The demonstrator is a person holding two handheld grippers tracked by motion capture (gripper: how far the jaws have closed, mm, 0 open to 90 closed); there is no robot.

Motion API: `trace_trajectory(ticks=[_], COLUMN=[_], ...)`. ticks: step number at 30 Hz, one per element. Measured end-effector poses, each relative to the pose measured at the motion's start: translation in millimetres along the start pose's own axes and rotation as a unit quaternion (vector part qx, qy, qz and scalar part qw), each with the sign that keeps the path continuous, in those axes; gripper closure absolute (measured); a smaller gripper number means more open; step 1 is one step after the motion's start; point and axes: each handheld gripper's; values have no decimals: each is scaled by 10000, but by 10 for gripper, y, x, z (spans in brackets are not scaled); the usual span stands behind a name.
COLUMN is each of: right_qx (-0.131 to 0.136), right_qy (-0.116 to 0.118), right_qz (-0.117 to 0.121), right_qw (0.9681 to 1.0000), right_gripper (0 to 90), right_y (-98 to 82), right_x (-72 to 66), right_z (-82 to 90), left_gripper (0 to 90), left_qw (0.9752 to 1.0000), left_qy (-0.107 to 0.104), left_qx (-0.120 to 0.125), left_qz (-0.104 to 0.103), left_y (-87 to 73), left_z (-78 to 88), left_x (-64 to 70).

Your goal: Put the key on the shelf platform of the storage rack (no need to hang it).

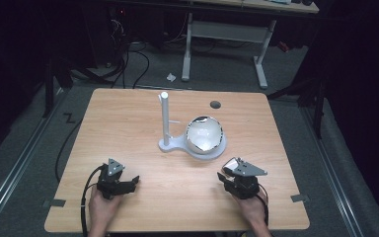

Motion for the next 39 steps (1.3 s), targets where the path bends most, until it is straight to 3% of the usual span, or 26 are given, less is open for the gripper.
trace_trajectory(ticks=[12,20,39], right_qx=[71,41,-292], right_qy=[-361,-649,-1036], right_qz=[-259,-500,-822], right_qw=[9990,9966,9908], right_gripper=[653,653,668], right_y=[17,-16,-107], right_x=[250,440,716], right_z=[135,184,89], left_gripper=[201,201,201], left_qw=[10000,10000,10000], left_qy=[-3,0,4], left_qx=[-7,-9,-9], left_qz=[-7,-12,-13], left_y=[0,0,0], left_z=[1,1,1], left_x=[-1,0,1])
Point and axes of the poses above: each handheld gripper's, and its own axes: z roughly backward along the jaws, y roughly out of its top, x roughly to its right, and after that the axes turned 9 degrees about x, right-handed
